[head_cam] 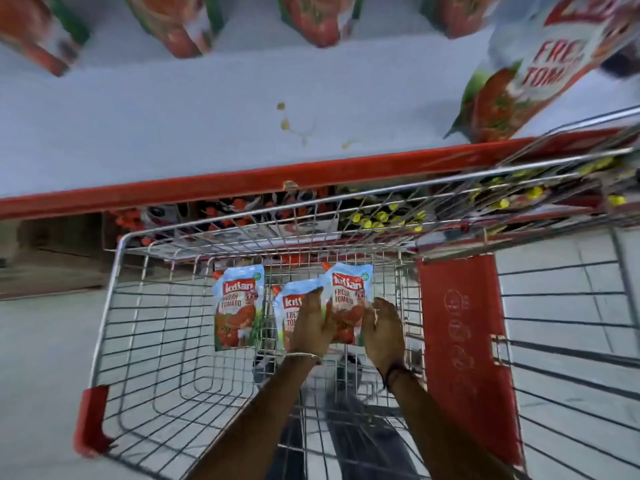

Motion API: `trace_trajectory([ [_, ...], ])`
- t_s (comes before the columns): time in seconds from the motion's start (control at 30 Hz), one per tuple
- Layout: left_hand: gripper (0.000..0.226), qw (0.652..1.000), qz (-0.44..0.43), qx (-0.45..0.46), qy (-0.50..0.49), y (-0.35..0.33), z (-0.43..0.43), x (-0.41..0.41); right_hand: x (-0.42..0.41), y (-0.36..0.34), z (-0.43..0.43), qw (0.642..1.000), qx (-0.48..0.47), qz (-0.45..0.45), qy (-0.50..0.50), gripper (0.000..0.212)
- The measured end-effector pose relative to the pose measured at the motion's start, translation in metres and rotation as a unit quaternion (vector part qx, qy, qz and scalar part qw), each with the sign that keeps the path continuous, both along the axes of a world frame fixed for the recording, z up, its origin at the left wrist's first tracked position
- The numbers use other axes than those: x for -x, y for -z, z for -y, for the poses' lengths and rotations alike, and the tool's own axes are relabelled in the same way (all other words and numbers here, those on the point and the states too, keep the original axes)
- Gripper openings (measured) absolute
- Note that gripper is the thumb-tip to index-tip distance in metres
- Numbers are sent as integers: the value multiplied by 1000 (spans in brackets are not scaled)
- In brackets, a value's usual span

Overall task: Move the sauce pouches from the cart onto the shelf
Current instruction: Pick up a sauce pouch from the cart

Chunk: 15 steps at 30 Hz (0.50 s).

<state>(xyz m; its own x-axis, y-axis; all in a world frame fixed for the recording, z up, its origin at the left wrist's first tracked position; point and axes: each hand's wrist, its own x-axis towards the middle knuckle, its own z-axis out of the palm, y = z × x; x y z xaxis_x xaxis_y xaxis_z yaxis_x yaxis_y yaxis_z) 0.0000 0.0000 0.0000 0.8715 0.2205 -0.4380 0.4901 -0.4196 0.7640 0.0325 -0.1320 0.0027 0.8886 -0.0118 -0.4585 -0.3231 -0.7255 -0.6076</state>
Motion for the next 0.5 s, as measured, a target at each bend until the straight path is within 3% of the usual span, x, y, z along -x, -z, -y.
trace_trajectory([
  [0.2, 29, 988, -54, 41, -136, 45, 3, -15, -13, 61, 5, 993, -8, -117, 28, 14],
  [0.33, 19, 987, -124, -21, -102, 75, -3, -26, -23, 92, 8, 991, 3, -127, 33, 15],
  [0.5, 23, 979, -172, -75, -81, 87, -6, -43, -33, 107, 6, 994, 9, -100, 33, 21],
])
